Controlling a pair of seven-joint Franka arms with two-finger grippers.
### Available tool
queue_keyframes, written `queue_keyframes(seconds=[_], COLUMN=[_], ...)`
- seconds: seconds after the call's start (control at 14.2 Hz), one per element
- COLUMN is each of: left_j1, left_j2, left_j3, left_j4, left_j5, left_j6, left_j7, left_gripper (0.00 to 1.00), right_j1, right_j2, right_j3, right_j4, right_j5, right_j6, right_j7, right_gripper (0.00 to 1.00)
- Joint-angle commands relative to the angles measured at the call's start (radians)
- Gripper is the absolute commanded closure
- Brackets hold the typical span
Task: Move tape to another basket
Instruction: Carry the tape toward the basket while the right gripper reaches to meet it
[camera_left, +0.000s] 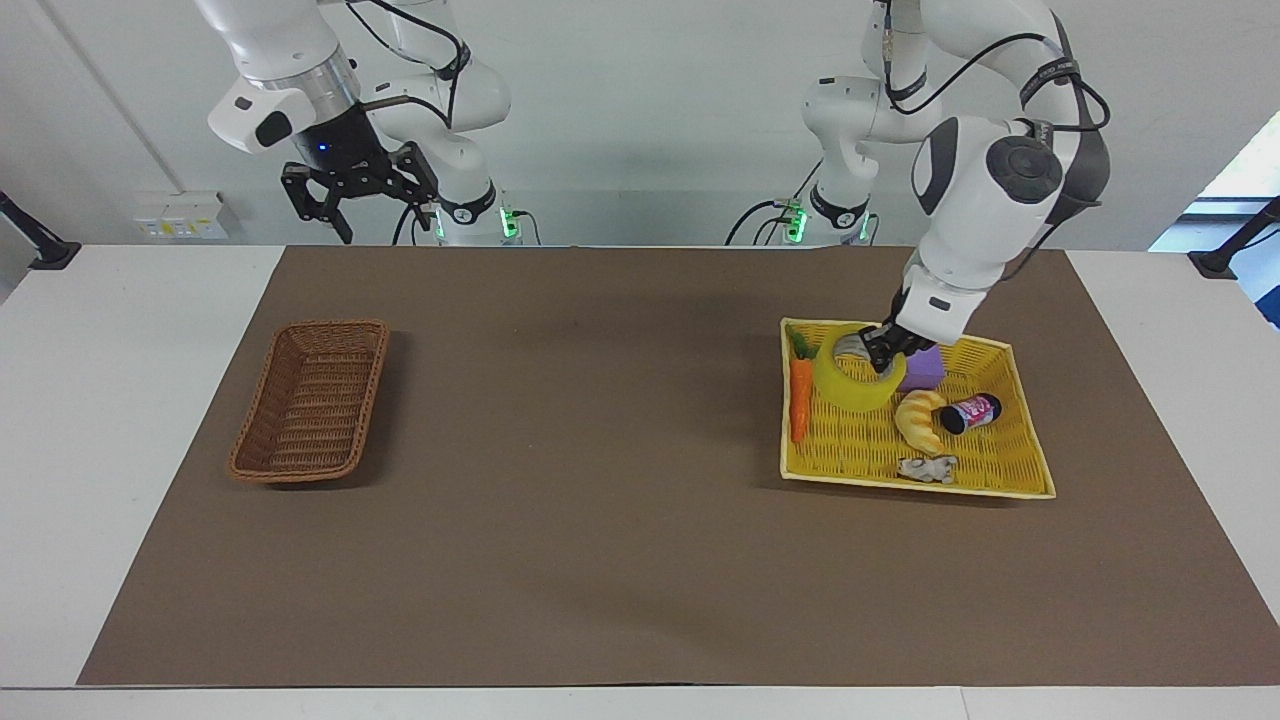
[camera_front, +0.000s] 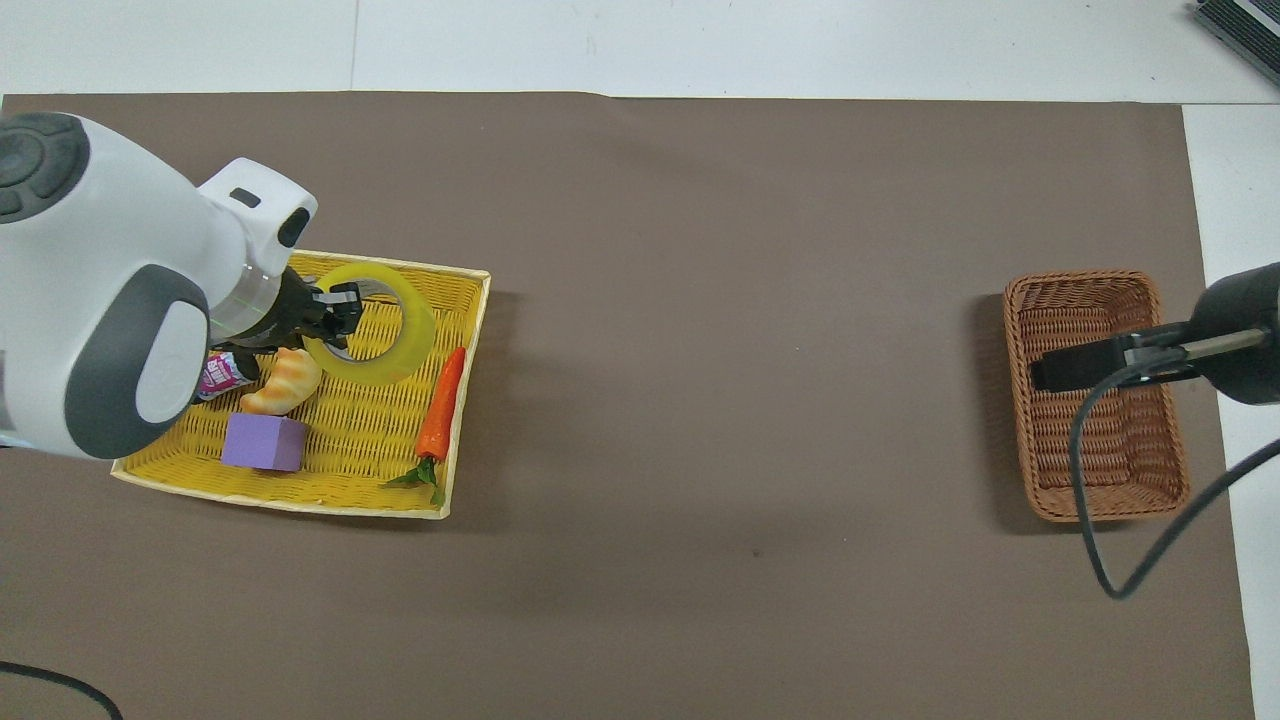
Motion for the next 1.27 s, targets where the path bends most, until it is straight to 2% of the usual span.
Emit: queue_keyframes(seconds=[0.0,0.35,0.64,0.99,1.2], left_j1=[-0.102,-0.257,-0.393,-0.502,-0.562], left_j2=[-0.022,-0.033,0.012,0.052,0.065], left_j3=[0.012,0.001,-0.001,-0.002,-0.007], left_j4=[0.008,0.010,0.016,0.022,0.022], left_j5=[0.001,-0.002,-0.001,-0.065,-0.094], left_j6=[-0.025,-0.003,0.064,0.153,0.164], left_j7=[-0.138,-0.372,-0.544,-0.650,-0.682], left_gripper=[1.00,1.00,1.00,1.00,1.00], right_j1=[0.049,0.083,0.089,0.109,0.104], right_j2=[-0.020,-0.022,-0.022,-0.020,-0.018], right_j3=[0.003,0.005,0.005,0.005,0.003], right_j4=[-0.086,-0.218,-0.301,-0.349,-0.350], right_j5=[0.053,0.173,0.301,0.326,0.328], right_j6=[0.094,0.201,0.263,0.278,0.280], right_j7=[0.080,0.092,0.092,0.076,0.070], right_gripper=[0.00,0.00,0.00,0.00,0.00])
